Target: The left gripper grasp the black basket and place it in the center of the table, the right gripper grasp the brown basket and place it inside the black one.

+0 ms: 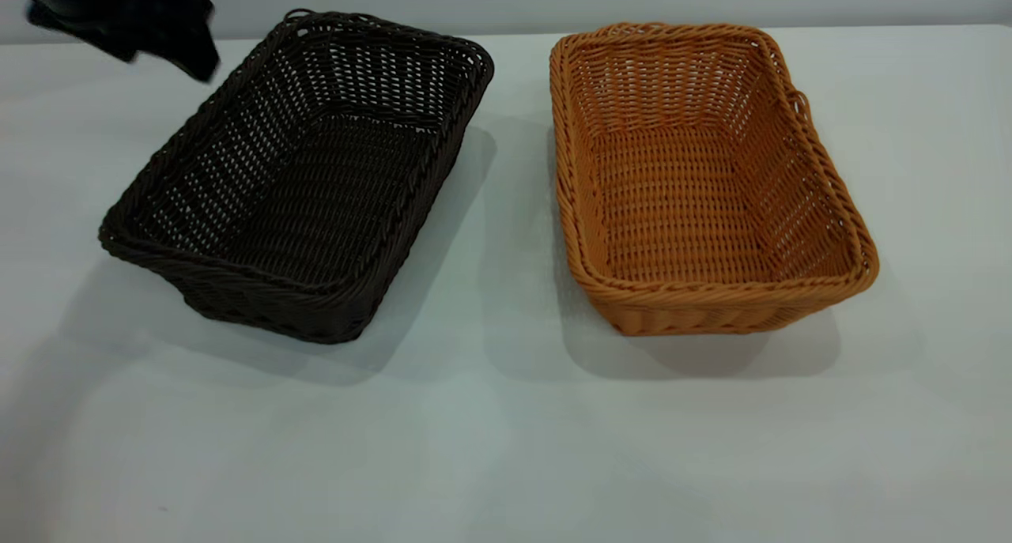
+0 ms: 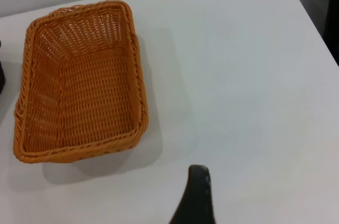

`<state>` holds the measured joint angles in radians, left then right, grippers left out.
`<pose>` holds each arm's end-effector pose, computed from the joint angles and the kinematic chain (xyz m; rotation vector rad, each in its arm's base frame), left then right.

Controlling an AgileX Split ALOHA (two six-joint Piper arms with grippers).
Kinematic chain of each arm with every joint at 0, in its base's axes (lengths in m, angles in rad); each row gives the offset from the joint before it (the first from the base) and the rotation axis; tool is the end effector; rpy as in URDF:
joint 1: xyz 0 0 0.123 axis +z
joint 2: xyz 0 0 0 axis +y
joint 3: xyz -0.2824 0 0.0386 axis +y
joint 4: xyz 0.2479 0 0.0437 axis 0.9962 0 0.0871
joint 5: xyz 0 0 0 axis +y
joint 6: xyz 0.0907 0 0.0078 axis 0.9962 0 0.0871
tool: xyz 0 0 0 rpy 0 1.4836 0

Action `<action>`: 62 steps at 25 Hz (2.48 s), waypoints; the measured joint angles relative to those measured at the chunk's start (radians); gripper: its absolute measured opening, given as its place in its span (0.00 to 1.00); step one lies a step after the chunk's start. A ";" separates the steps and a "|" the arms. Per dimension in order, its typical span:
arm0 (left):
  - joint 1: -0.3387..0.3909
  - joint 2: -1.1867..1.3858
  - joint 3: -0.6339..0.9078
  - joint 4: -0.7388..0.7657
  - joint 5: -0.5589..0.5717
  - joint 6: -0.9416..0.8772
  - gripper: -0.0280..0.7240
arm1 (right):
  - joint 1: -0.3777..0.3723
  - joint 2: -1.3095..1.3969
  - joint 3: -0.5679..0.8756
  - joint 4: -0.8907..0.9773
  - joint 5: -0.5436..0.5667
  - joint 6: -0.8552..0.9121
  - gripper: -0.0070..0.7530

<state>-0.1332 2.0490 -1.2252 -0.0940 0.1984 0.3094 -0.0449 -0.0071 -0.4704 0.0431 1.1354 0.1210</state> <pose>0.4148 -0.0573 0.1305 0.4441 2.4651 0.0115 -0.0059 0.0038 0.2631 0.1741 2.1351 0.0970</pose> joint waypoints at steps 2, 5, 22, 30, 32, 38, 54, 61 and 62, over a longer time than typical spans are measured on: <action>-0.002 0.056 -0.043 0.000 -0.002 0.006 0.77 | 0.000 0.031 0.000 0.000 -0.001 0.000 0.79; -0.013 0.131 -0.102 0.000 -0.005 0.009 0.77 | 0.000 0.138 -0.003 0.000 -0.017 0.001 0.79; -0.035 0.362 -0.269 -0.011 -0.077 0.013 0.16 | 0.000 1.014 -0.158 0.410 -0.211 -0.140 0.79; -0.035 0.330 -0.274 -0.014 -0.093 0.027 0.15 | 0.005 1.432 -0.180 0.758 -0.310 -0.316 0.79; -0.035 0.310 -0.282 -0.011 -0.093 0.031 0.15 | 0.021 1.530 -0.183 0.823 -0.335 -0.345 0.79; -0.035 0.281 -0.327 0.004 -0.100 0.055 0.15 | 0.110 1.795 -0.190 0.987 -0.462 -0.414 0.79; -0.035 0.281 -0.332 0.003 -0.094 0.065 0.15 | 0.164 2.103 -0.294 1.390 -0.633 -0.515 0.78; -0.035 0.281 -0.332 0.003 -0.093 0.065 0.15 | 0.184 2.157 -0.294 1.480 -0.714 -0.517 0.55; -0.035 0.281 -0.332 0.003 -0.093 0.065 0.15 | 0.185 2.162 -0.294 1.483 -0.729 -0.518 0.49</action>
<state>-0.1682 2.3296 -1.5569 -0.0906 0.1057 0.3745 0.1398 2.1548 -0.7641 1.5259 0.4066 -0.3968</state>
